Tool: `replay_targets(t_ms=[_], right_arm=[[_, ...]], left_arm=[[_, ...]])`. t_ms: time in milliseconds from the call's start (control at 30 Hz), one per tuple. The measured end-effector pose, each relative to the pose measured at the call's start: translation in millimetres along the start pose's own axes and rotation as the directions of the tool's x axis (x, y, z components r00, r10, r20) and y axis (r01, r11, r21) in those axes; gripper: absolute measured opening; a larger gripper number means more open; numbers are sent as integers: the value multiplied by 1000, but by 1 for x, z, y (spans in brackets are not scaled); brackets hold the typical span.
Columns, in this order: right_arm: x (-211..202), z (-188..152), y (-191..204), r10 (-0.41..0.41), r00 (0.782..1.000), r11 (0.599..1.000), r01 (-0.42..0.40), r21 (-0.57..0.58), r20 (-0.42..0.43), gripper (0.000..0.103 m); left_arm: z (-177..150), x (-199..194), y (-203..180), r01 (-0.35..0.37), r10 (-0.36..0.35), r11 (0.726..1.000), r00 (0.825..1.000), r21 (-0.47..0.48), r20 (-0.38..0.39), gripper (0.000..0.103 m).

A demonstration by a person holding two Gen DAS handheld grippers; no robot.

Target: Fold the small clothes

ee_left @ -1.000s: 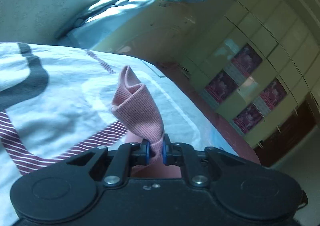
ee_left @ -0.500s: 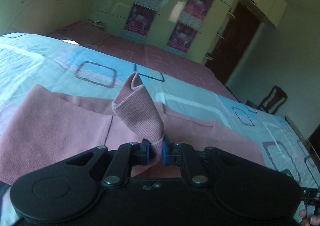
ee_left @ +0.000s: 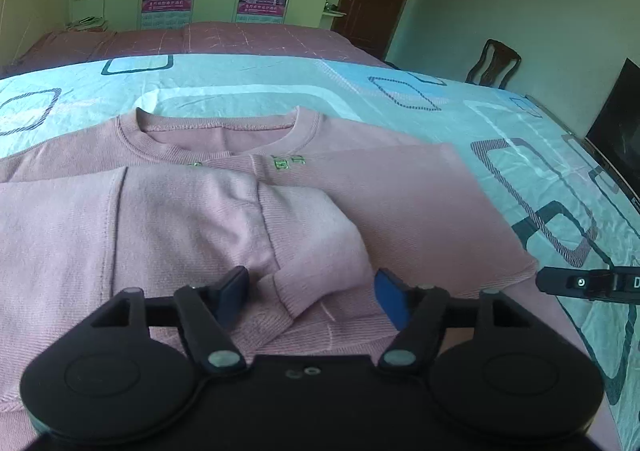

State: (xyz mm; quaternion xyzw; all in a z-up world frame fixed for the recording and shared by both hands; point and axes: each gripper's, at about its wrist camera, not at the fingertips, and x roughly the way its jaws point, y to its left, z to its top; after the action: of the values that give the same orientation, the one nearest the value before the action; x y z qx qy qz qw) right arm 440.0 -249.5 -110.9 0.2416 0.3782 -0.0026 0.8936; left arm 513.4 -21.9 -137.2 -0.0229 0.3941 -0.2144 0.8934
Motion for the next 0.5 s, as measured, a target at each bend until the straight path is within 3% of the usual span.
replay_targets(t_ms=[33, 67, 100, 133, 167, 333, 433, 500], right_arm=[[2, 1, 5, 13, 1000, 1000, -13, -6, -2, 22], [4, 1, 10, 28, 1000, 1000, -28, -11, -3, 33], [6, 2, 16, 44, 999, 999, -44, -14, 2, 46], [7, 2, 21, 61, 998, 998, -61, -19, 13, 72], [11, 3, 29, 91, 996, 995, -90, -32, 20, 76], [37, 3, 68, 204, 979, 978, -205, -47, -27, 75], [56, 1, 86, 234, 969, 971, -237, -32, -80, 73], [71, -2, 91, 263, 957, 965, -263, 13, -121, 63]], left_arm=[[-1, -7, 3, -4, 4, 1000, 1000, 1, 23, 68], [-2, -15, 5, -16, 16, 1000, 999, -1, 51, 68], [-3, -25, 10, -34, 34, 999, 997, -4, 75, 68], [-5, -36, 18, -60, 60, 998, 994, -9, 95, 68], [-7, -51, 27, -89, 91, 996, 990, -17, 110, 68], [-37, -111, 81, -161, 167, 985, 978, -59, 124, 68], [-57, -130, 121, -269, 283, 952, 956, -146, 80, 65], [-65, -135, 149, -298, 316, 925, 948, -234, 41, 62]])
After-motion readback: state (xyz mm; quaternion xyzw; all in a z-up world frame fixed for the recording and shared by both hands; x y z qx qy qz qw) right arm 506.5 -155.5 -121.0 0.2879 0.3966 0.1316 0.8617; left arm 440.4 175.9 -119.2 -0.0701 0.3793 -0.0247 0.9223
